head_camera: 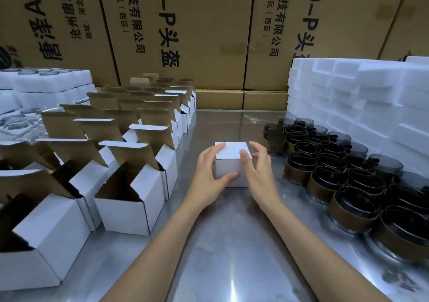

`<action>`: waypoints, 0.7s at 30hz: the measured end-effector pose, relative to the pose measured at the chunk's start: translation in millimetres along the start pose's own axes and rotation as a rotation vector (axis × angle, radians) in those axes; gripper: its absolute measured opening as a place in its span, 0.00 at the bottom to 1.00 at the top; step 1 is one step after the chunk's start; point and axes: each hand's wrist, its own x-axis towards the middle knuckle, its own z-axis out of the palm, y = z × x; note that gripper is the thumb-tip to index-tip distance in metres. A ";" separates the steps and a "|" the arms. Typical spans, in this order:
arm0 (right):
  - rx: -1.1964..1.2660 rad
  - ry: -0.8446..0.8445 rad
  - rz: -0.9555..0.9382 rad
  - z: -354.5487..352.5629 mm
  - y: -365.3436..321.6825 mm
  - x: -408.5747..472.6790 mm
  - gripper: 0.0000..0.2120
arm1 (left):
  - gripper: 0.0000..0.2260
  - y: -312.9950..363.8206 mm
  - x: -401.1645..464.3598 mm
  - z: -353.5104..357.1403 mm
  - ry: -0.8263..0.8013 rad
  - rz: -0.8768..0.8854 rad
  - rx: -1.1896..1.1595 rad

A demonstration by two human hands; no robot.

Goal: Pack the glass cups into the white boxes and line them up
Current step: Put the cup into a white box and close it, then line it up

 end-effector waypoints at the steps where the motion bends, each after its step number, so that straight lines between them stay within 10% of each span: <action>1: 0.015 0.004 0.022 0.7 1.0 5.0 0.22 | 0.29 -3.0 5.4 0.6 0.014 -0.006 0.011; 9: -0.314 0.051 0.144 16.5 16.1 44.8 0.14 | 0.31 -39.4 99.5 12.8 0.181 -0.056 0.081; 14: -0.894 -0.165 -0.125 34.3 22.1 67.0 0.07 | 0.30 -72.7 172.0 17.5 0.238 -0.111 0.114; 21: -0.939 -0.249 -0.245 60.7 34.9 107.7 0.09 | 0.31 -113.7 256.7 16.9 0.320 -0.199 0.115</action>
